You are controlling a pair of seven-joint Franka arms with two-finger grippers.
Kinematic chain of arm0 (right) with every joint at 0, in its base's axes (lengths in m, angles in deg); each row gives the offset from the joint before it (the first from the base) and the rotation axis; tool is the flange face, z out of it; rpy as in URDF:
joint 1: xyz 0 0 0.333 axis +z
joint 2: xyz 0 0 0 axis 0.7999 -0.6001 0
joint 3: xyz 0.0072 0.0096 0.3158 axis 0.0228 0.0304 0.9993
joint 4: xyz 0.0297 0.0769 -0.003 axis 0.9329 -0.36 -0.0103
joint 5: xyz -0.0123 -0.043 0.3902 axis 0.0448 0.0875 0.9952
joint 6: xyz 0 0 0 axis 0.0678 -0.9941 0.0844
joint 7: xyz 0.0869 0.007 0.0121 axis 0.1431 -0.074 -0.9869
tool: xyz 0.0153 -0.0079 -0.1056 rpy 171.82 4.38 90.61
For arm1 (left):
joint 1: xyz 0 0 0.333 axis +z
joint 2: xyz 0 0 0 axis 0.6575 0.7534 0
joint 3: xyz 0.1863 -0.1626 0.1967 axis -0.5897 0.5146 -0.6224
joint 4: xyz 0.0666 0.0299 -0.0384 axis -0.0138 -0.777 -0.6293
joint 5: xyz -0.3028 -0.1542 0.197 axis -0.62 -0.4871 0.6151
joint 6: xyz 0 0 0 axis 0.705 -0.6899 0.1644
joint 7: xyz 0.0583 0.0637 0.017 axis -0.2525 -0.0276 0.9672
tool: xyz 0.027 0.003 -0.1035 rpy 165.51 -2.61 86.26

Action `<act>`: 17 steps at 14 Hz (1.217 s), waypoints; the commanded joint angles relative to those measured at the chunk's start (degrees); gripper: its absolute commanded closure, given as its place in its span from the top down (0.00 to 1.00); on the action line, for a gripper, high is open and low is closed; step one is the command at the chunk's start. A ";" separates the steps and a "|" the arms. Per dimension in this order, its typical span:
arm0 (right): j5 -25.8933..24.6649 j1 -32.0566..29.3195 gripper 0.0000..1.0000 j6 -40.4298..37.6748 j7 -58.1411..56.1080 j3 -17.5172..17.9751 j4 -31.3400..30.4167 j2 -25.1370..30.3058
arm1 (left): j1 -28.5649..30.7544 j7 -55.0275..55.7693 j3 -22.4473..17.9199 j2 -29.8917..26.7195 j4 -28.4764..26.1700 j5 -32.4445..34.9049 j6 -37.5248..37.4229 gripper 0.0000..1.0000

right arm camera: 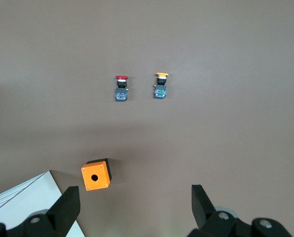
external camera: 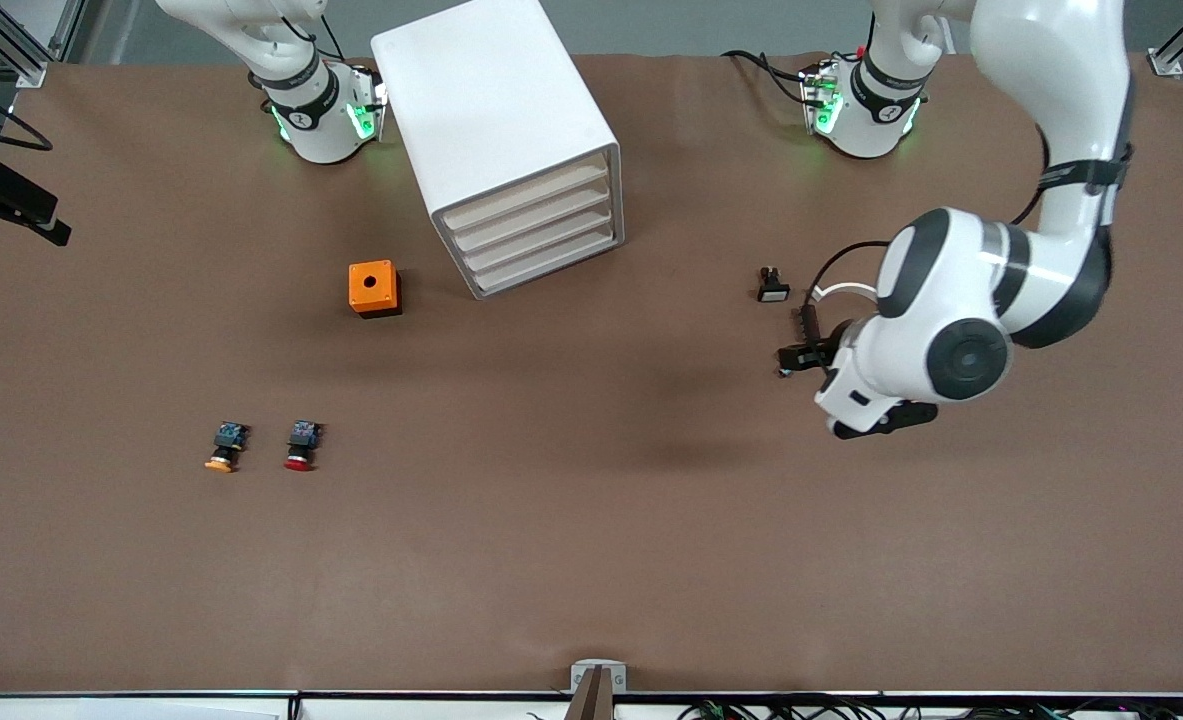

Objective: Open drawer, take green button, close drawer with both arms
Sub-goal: 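Reach the left gripper to the white cabinet's drawer handle and grasp it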

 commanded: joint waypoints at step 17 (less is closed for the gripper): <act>-0.16 0.61 1.00 0.32 -0.59 -0.05 -1.94 2.50 | -8.73 79.82 1.46 24.16 12.52 -47.53 -12.23 0.99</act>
